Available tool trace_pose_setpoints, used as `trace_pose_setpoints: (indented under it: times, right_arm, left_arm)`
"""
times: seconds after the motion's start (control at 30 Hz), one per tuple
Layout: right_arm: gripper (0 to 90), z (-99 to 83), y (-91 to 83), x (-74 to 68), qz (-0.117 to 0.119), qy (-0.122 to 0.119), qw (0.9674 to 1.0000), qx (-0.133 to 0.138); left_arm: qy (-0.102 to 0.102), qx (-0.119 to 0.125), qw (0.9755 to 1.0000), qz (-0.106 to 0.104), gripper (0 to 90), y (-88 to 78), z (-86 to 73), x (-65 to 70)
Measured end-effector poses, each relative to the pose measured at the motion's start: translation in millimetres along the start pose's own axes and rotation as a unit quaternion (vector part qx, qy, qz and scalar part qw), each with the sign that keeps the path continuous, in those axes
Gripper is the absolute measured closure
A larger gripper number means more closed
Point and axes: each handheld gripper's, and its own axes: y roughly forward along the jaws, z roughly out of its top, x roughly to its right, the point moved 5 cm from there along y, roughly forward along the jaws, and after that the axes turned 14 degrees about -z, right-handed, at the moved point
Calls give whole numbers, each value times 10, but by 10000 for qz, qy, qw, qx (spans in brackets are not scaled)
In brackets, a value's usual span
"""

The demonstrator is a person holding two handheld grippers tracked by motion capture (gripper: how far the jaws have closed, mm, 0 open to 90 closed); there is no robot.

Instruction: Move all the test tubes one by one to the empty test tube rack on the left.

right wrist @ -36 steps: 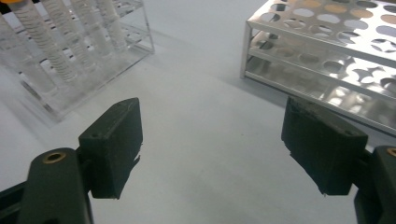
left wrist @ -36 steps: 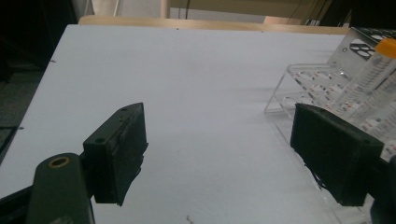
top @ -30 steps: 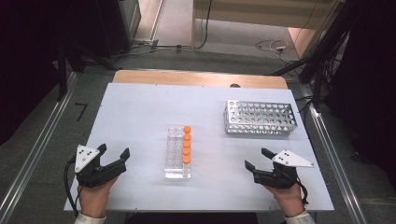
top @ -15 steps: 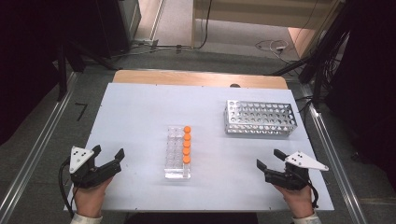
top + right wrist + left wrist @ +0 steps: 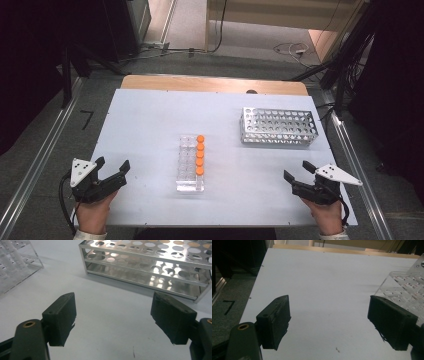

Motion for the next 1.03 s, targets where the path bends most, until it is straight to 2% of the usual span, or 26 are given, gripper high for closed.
trace_pose_setpoints:
  times: [0.5, 0.9, 1.03]
  right_arm:
    - [192, -119, -12, 309, -396, 266, 9988, -123]
    - [188, -236, -14, 596, -748, 576, 9952, -245]
    - [165, -267, 10, 666, -903, 557, 9940, -279]
  left_arm:
    - [60, -16, 10000, -19, 178, -21, -24, 29]
    - [53, -140, 9999, 73, 178, 29, -80, -11]
    - [6, -168, 9998, 102, 178, 47, -108, -24]
